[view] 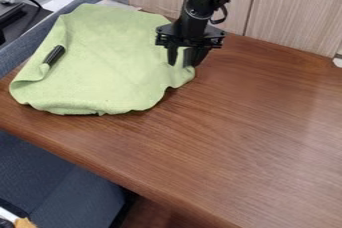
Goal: Unfold cloth from center to top right
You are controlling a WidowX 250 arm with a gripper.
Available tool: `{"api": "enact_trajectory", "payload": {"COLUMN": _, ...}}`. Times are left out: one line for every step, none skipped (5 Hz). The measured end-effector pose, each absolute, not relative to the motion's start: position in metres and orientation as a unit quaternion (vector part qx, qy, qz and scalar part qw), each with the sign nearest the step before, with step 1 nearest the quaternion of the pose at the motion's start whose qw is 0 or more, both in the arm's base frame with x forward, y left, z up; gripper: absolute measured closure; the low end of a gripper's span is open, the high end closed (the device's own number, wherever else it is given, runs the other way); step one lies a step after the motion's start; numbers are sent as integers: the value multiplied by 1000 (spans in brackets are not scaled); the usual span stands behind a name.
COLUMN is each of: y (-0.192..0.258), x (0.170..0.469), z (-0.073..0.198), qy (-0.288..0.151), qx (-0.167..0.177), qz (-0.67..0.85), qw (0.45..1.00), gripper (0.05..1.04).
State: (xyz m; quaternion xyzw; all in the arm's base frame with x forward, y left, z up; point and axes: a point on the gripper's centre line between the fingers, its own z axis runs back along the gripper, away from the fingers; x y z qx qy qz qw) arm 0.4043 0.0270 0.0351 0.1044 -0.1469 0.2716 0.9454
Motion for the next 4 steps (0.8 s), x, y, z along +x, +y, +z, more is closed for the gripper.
{"api": "enact_trajectory", "payload": {"y": 26, "x": 405, "z": 52, "qy": -154, "qx": 85, "qz": 272, "qw": 946, "gripper": 86}}
{"api": "enact_trajectory", "payload": {"y": 23, "x": 403, "z": 69, "qy": -158, "qx": 61, "qz": 265, "qw": 949, "gripper": 79}}
{"api": "enact_trajectory", "payload": {"y": 39, "x": 390, "z": 92, "qy": -168, "qx": 45, "qz": 286, "qw": 942, "gripper": 83}}
{"api": "enact_trajectory", "payload": {"y": 41, "x": 390, "z": 95, "qy": -171, "qx": 45, "qz": 287, "qw": 941, "gripper": 83}}
